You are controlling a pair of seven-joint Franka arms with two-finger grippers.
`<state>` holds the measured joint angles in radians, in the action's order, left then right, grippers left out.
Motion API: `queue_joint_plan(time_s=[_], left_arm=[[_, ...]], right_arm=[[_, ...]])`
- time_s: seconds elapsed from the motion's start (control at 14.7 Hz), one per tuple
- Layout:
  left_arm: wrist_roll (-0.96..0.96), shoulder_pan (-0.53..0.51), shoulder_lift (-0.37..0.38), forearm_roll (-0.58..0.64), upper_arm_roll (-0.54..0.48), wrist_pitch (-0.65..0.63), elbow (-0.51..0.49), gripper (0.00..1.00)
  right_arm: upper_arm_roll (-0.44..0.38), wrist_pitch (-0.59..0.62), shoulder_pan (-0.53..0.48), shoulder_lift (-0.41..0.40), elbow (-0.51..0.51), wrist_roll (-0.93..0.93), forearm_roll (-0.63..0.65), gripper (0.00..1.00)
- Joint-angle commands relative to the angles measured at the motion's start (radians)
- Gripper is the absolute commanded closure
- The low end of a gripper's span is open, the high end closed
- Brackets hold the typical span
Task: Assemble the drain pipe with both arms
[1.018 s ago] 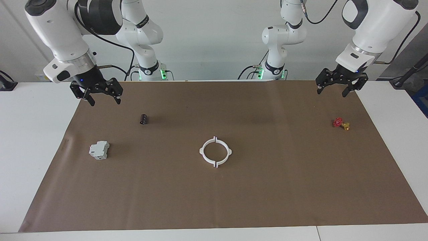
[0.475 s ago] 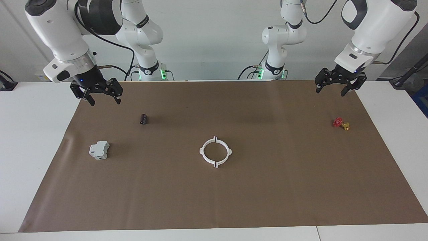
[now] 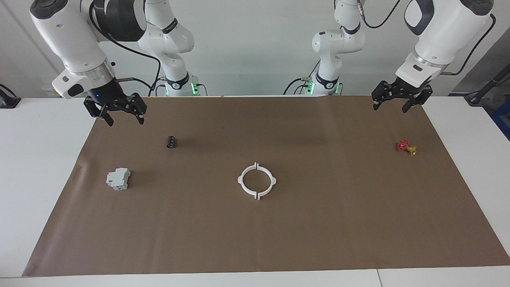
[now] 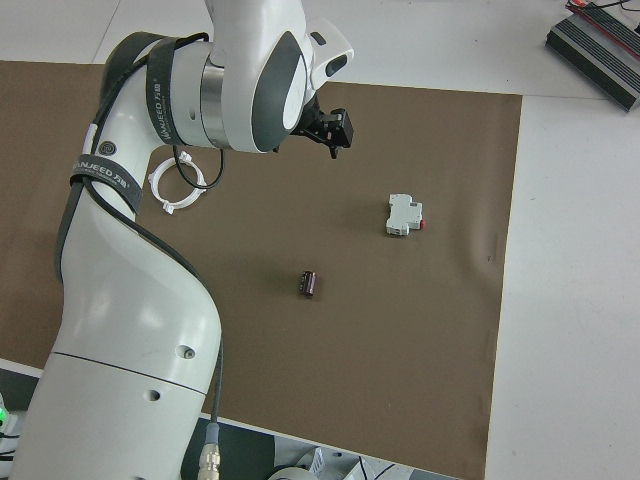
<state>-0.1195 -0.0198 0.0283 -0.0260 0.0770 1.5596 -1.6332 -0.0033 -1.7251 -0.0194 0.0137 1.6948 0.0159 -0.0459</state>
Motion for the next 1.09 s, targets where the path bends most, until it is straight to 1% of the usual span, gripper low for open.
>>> queue_joint_plan(time_s=[0.0, 0.27, 1.02], left_arm=[[0.012, -0.008, 0.03, -0.018, -0.002, 0.005, -0.019, 0.0], [0.023, -0.008, 0.028, -0.061, -0.003, -0.013, -0.004, 0.0], [0.026, -0.008, 0.027, -0.06, 0.004, -0.021, 0.001, 0.0]], right_arm=[[0.011, 0.009, -0.002, 0.012, 0.005, -0.04, -0.019, 0.0], [0.011, 0.01, -0.002, 0.012, 0.005, -0.04, -0.019, 0.0], [0.017, 0.007, -0.002, 0.012, 0.005, -0.047, -0.019, 0.0]])
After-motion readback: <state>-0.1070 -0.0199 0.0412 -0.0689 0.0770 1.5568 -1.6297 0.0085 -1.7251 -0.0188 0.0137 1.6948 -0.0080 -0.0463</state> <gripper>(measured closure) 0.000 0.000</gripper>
